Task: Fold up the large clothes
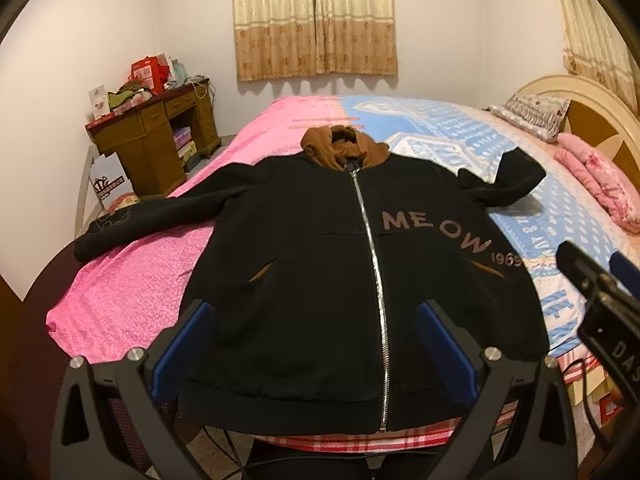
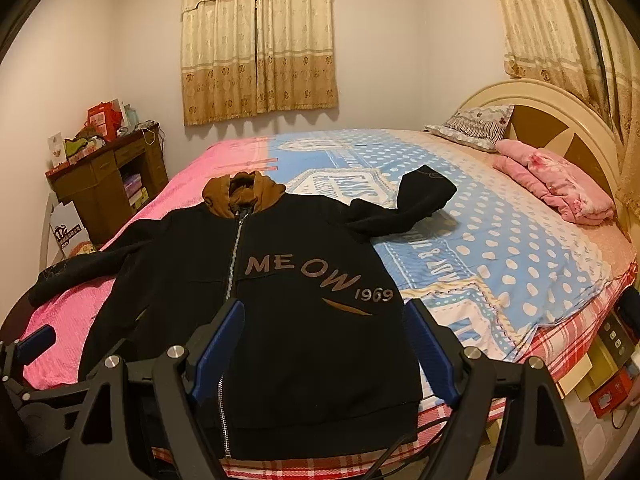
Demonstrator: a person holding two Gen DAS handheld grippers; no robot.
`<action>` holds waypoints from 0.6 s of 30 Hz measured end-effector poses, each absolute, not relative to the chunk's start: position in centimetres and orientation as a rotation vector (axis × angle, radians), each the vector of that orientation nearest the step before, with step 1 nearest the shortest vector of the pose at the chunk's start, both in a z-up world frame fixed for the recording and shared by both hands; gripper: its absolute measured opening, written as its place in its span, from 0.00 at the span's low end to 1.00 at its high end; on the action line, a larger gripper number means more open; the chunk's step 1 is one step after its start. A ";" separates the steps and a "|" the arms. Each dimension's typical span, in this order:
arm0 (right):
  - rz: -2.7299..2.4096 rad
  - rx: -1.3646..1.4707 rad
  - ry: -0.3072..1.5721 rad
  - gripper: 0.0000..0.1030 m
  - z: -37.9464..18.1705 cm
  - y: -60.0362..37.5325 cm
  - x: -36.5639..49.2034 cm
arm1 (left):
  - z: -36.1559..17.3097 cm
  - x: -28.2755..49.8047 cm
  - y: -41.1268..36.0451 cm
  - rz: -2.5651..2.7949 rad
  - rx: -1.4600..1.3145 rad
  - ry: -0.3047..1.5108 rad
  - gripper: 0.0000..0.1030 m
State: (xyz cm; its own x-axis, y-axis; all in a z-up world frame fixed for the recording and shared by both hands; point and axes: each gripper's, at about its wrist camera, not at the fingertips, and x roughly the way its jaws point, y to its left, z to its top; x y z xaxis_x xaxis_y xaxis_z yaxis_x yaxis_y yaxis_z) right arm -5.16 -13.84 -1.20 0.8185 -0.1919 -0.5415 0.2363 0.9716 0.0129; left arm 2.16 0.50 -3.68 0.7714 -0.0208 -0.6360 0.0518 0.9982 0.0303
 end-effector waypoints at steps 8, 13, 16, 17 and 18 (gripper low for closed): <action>-0.227 0.086 0.566 0.80 -1.1 -13.9 -5.1 | -1.7 0.9 0.6 -0.021 0.068 0.575 1.00; -0.211 0.074 0.555 0.80 -0.8 -13.3 -5.2 | -1.7 1.5 1.2 -0.009 0.051 0.592 1.00; -0.203 0.065 0.545 0.80 -0.6 -12.7 -5.3 | -2.0 1.6 1.3 -0.011 0.041 0.611 1.00; -0.202 0.063 0.543 0.80 -0.5 -12.6 -5.3 | -2.1 1.6 1.3 -0.010 0.039 0.612 1.00; -0.201 0.061 0.541 0.80 -0.5 -12.5 -5.3 | -2.1 1.6 1.3 -0.008 0.038 0.610 1.00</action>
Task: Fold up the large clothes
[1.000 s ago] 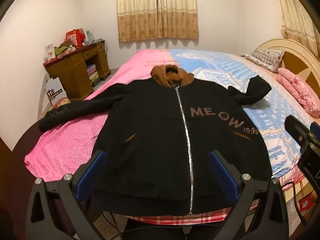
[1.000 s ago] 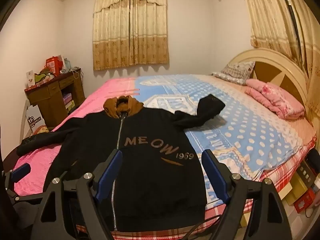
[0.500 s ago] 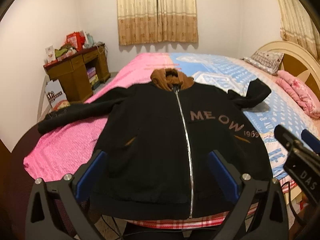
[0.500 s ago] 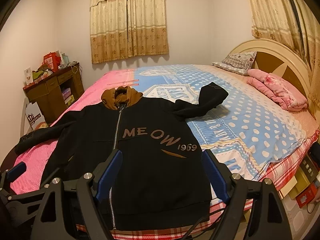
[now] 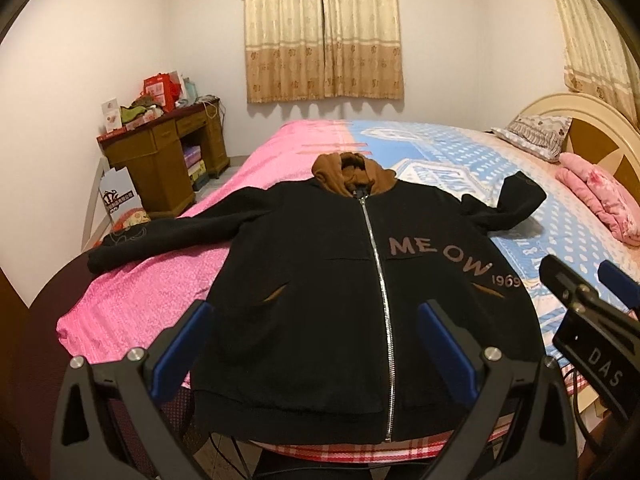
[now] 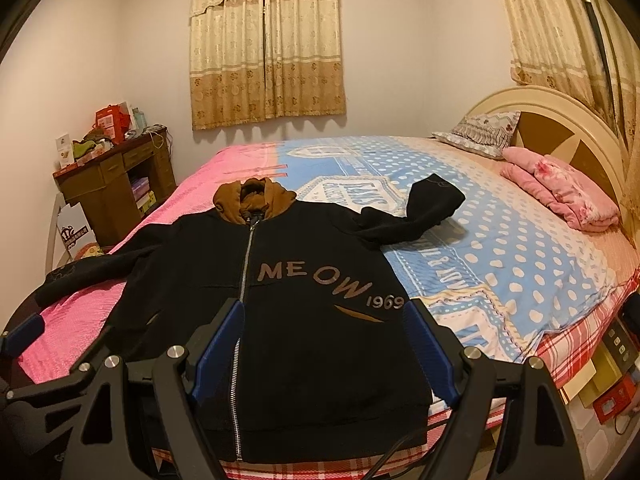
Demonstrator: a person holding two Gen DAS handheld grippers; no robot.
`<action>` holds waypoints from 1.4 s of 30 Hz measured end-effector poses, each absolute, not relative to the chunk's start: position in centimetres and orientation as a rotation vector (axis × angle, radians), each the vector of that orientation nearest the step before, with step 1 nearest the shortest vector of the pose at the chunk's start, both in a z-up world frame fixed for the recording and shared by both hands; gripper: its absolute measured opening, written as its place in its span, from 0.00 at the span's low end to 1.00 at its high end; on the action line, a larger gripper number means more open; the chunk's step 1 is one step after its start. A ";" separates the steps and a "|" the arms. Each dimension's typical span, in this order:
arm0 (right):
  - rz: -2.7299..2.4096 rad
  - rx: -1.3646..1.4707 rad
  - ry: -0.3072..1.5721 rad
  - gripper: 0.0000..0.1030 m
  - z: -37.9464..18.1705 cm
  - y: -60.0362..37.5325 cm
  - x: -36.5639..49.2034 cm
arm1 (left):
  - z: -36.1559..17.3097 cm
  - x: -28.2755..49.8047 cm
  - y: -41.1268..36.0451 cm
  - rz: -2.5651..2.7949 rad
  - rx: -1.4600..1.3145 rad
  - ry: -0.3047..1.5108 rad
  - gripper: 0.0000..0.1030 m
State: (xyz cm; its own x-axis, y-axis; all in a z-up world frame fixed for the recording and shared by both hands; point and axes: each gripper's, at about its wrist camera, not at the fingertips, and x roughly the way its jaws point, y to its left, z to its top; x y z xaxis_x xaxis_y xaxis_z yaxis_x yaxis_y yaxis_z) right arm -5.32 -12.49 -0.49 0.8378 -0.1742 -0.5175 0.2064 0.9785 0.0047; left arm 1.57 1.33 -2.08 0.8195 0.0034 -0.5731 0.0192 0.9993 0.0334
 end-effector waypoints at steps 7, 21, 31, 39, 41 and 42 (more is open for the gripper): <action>-0.201 0.069 0.545 0.80 -0.4 -12.3 -5.4 | -2.0 1.1 1.4 -0.022 0.039 0.594 1.00; -0.201 0.069 0.548 0.80 -0.4 -12.1 -5.4 | -2.3 1.1 1.3 -0.027 0.047 0.601 1.00; -0.195 0.075 0.563 0.80 -1.0 -12.1 -4.8 | -3.0 1.8 1.2 -0.017 0.052 0.627 1.00; -0.195 0.091 0.591 0.80 -1.4 -12.7 -3.5 | -3.3 2.8 0.9 -0.024 0.060 0.651 1.00; -0.194 0.091 0.597 0.80 -1.5 -13.0 -3.1 | -3.3 3.0 0.8 -0.027 0.059 0.653 1.00; -0.195 0.090 0.599 0.80 -1.5 -13.0 -2.9 | -3.3 3.2 0.8 -0.028 0.059 0.654 1.00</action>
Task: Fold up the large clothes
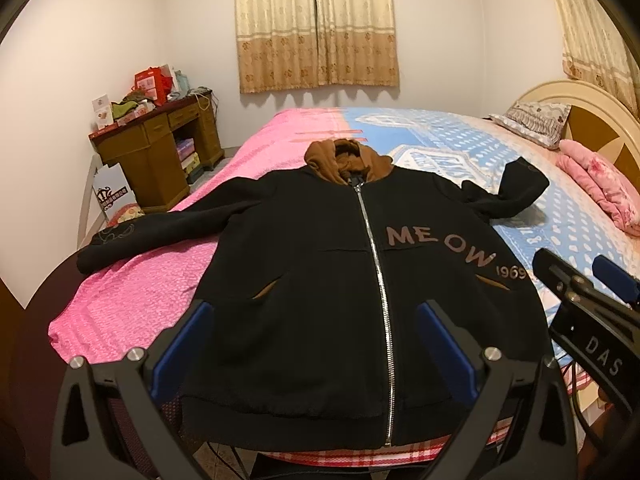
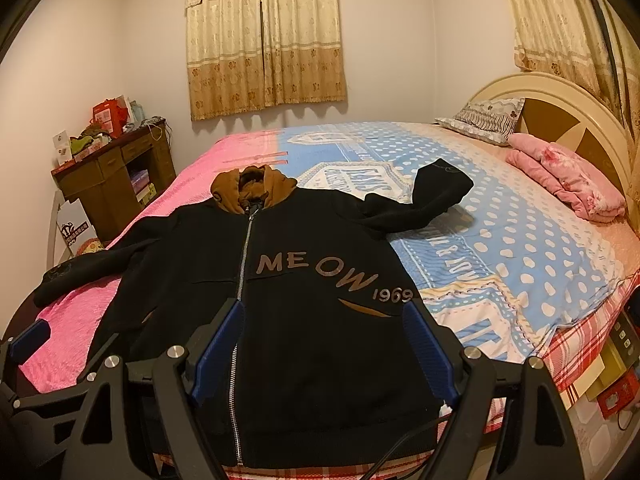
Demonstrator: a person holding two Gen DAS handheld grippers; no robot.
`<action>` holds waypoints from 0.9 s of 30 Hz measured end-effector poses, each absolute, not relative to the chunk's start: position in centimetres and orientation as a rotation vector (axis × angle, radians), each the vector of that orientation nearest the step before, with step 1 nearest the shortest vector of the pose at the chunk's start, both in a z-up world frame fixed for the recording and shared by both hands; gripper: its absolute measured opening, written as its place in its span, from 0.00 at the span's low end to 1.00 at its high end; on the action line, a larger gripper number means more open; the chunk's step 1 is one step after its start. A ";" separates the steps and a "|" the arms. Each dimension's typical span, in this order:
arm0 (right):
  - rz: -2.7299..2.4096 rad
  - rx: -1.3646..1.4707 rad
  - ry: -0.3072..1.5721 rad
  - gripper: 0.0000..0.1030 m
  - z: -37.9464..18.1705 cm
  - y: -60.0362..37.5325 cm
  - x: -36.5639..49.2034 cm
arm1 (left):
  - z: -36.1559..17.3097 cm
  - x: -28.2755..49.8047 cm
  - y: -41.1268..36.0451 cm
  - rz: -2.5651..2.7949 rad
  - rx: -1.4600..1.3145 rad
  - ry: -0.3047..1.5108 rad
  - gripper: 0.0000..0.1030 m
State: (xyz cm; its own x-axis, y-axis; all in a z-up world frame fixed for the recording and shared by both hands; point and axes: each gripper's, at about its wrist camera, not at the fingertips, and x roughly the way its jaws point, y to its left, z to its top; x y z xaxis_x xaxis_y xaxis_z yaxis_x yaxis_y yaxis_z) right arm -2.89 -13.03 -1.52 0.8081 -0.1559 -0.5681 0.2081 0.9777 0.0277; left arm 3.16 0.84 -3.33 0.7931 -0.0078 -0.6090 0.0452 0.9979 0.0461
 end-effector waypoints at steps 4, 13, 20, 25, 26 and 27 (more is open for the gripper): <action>-0.190 0.092 0.609 0.80 -1.7 -13.3 -2.2 | -3.6 3.9 0.6 -0.024 0.071 0.669 1.00; -0.188 0.131 0.675 0.80 -3.3 -14.9 0.5 | -5.2 7.0 -0.3 -0.011 0.100 0.737 1.00; -0.223 0.204 0.707 0.80 -3.3 -19.3 3.7 | -6.2 10.7 -1.2 -0.002 0.119 0.796 1.00; -0.275 0.270 0.697 0.80 -2.6 -23.2 5.4 | -6.7 13.0 -2.3 -0.010 0.130 0.822 1.00; -0.288 0.277 0.696 0.80 -2.6 -23.8 5.6 | -6.7 13.3 -2.6 -0.015 0.129 0.824 1.00; -0.299 0.288 0.696 0.80 -2.6 -24.4 5.9 | -6.8 13.6 -2.9 -0.027 0.125 0.825 1.00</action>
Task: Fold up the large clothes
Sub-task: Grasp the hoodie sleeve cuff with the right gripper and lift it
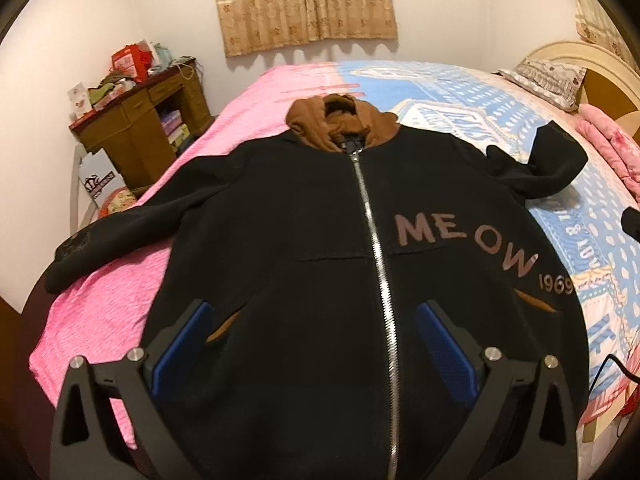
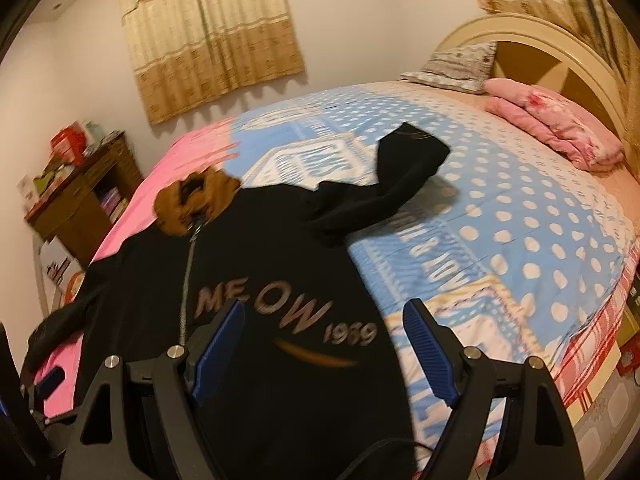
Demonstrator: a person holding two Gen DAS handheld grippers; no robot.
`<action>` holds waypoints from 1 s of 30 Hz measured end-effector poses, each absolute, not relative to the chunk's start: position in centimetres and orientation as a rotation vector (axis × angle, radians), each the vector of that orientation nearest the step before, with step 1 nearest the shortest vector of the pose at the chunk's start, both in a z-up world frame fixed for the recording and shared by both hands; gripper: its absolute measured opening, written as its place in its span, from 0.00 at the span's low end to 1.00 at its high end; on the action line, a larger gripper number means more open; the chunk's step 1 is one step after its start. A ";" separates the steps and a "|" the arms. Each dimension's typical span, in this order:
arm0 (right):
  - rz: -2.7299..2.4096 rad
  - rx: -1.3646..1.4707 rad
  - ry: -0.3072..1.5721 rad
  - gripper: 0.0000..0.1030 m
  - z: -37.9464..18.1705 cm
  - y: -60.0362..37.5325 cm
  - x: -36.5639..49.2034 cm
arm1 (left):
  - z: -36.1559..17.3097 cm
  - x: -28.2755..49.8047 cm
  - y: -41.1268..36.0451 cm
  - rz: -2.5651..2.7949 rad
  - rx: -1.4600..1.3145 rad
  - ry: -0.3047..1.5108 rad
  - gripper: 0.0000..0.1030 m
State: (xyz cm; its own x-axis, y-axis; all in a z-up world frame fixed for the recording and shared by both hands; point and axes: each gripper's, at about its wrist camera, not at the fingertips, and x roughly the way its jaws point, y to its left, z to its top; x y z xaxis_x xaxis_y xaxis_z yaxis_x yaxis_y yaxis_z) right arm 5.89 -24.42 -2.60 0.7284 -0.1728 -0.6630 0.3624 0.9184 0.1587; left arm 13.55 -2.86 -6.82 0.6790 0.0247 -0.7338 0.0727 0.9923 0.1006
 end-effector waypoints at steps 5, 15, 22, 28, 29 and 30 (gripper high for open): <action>-0.297 0.322 0.720 0.80 -3.6 -26.2 7.1 | -7.4 15.0 -4.4 -0.114 0.116 0.862 1.00; -0.122 0.720 0.513 0.80 -5.0 -41.6 13.0 | -9.8 21.1 0.2 0.028 0.039 0.782 1.00; -0.119 1.130 0.460 0.80 -10.2 -53.7 20.3 | -14.0 23.8 3.8 0.163 -0.009 0.838 1.00; -0.005 1.371 0.489 0.80 -15.5 -56.3 26.2 | -16.0 23.7 3.5 0.167 -0.008 0.803 1.00; 0.014 1.421 0.474 0.80 -16.4 -56.5 27.1 | -16.0 23.7 3.2 0.162 0.004 0.800 1.00; 0.048 1.465 0.445 0.80 -17.2 -56.7 27.9 | -16.1 23.8 3.1 0.159 0.011 0.802 1.00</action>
